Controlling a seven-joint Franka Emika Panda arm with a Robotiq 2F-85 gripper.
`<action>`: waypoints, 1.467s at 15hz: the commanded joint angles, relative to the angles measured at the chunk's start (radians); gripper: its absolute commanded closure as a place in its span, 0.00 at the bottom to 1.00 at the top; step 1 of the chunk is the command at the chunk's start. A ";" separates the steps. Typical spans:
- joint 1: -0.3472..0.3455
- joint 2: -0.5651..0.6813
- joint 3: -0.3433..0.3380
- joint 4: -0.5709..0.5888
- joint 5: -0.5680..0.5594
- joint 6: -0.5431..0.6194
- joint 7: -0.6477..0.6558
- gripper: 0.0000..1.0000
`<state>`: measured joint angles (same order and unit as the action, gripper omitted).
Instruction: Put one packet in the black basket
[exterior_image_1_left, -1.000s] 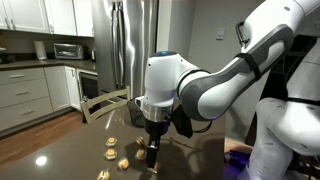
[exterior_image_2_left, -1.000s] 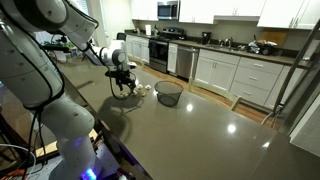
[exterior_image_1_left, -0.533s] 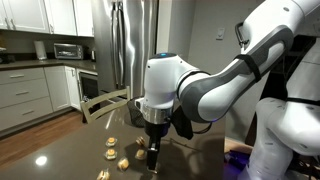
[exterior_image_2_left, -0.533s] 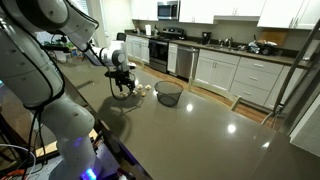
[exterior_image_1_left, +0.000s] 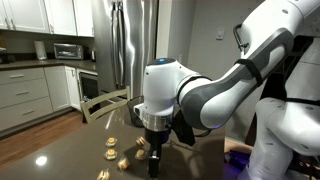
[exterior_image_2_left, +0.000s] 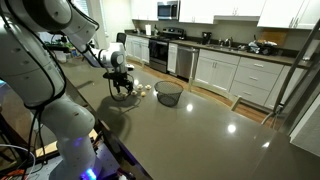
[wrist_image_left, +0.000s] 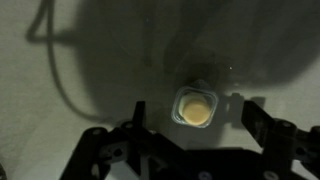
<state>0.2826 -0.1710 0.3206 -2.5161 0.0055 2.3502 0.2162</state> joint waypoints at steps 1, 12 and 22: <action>0.003 0.019 -0.001 0.023 0.005 -0.015 -0.007 0.32; 0.003 0.016 -0.002 0.026 0.004 -0.013 -0.003 0.78; -0.003 -0.006 0.000 0.030 -0.011 -0.024 0.010 0.95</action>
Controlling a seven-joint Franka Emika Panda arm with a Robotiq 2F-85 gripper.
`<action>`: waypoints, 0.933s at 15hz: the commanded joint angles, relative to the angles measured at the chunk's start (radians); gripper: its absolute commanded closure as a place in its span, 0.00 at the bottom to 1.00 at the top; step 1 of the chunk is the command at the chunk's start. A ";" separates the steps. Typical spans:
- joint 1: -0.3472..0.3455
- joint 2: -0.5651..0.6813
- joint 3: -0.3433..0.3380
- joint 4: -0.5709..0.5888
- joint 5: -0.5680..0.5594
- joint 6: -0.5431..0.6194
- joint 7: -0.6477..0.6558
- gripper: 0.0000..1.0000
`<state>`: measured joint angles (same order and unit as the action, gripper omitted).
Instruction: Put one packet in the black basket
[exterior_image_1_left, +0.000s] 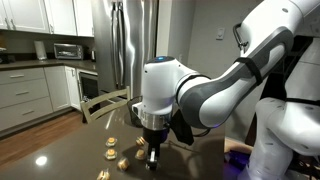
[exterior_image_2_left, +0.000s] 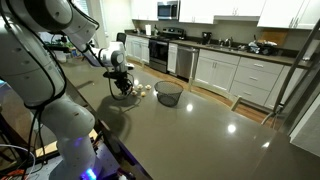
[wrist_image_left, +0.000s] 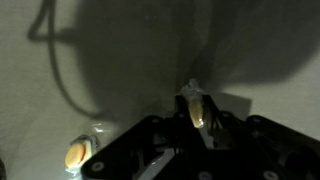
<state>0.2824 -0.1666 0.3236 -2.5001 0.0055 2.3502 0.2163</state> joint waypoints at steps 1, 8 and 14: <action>-0.005 -0.014 -0.006 0.014 -0.013 -0.025 0.006 0.95; -0.026 -0.052 -0.034 0.023 -0.030 -0.045 0.003 0.95; -0.060 -0.106 -0.032 0.033 -0.143 -0.098 0.022 0.95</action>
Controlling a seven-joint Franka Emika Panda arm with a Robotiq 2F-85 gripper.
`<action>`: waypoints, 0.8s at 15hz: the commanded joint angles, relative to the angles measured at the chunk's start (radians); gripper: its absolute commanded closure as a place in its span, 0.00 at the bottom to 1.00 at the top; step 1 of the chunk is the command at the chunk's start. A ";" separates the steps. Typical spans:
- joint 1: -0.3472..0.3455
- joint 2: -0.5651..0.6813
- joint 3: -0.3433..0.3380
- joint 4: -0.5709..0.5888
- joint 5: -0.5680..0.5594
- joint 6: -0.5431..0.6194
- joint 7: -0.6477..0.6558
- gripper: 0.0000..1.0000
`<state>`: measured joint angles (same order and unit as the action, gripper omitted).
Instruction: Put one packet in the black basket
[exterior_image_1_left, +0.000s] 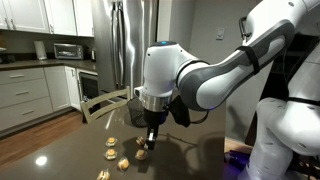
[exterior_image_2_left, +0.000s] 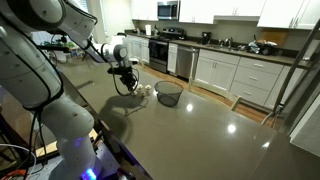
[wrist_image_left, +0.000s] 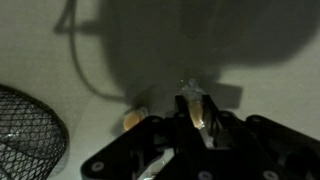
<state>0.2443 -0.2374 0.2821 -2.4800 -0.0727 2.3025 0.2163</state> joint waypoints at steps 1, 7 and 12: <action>-0.026 -0.043 0.009 0.018 -0.085 -0.065 0.017 0.95; -0.057 -0.061 -0.011 0.051 -0.131 -0.120 -0.003 0.95; -0.081 -0.061 -0.040 0.084 -0.130 -0.161 -0.014 0.95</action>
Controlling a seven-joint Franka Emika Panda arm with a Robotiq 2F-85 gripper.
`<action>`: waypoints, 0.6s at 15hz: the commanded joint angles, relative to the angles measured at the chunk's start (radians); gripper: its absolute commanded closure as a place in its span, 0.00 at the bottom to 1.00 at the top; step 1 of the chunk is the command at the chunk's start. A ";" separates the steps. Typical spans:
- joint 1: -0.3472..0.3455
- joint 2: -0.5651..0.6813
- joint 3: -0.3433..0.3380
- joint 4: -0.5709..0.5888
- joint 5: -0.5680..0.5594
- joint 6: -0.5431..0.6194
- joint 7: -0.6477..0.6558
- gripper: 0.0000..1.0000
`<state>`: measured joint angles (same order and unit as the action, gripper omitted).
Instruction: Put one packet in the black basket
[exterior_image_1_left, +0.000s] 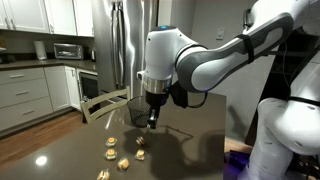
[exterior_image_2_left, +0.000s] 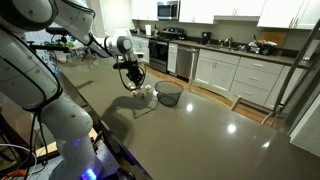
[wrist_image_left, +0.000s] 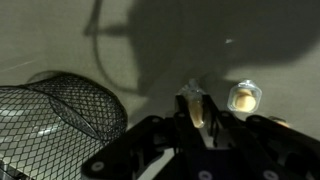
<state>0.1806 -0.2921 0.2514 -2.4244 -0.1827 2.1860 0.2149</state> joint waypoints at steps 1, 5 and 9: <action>-0.021 -0.010 -0.012 0.033 -0.028 -0.048 -0.009 0.95; -0.031 -0.024 -0.012 0.050 -0.060 -0.062 -0.002 0.95; -0.040 -0.032 -0.017 0.060 -0.082 -0.058 0.000 0.95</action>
<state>0.1564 -0.3094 0.2340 -2.3800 -0.2354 2.1556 0.2148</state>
